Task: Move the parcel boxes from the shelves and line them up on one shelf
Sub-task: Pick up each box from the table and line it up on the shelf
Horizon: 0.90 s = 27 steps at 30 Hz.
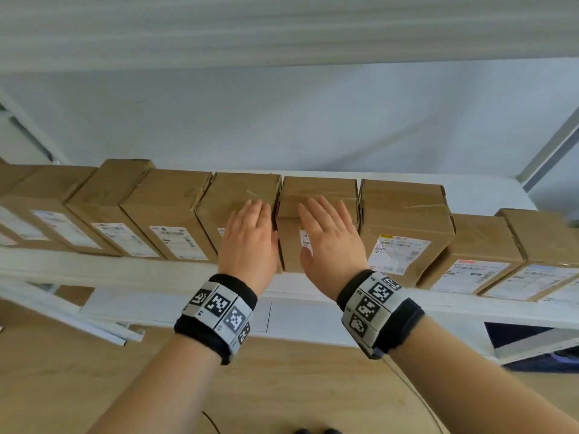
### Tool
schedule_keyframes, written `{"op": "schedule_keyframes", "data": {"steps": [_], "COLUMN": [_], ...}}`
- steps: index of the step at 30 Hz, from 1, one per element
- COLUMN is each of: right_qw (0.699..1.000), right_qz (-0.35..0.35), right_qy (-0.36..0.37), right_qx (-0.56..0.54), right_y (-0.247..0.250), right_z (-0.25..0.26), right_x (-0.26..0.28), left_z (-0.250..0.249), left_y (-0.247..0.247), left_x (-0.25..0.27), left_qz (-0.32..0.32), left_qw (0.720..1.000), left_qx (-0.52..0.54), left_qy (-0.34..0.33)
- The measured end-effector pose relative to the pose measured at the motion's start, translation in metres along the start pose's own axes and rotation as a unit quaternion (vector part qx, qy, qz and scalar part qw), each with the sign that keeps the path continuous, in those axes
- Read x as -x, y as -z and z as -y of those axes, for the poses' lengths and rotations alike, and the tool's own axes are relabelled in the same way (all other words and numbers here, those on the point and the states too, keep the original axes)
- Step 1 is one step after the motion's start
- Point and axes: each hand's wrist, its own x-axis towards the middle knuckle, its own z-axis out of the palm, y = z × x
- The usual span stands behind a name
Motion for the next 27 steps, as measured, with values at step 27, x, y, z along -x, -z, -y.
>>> {"op": "schedule_keyframes", "data": {"steps": [27], "right_qw": [0.999], "right_qz": [-0.025], "right_qy": [-0.044], "right_qx": [-0.004], "right_y": [-0.067], "right_z": [0.15], "right_x": [-0.073], "left_z": [0.18], "left_y": [0.031], "left_x": [-0.023], "left_qz": [0.008], "left_qw": [0.997], "left_qx": [-0.002], "left_qy": [-0.071]}}
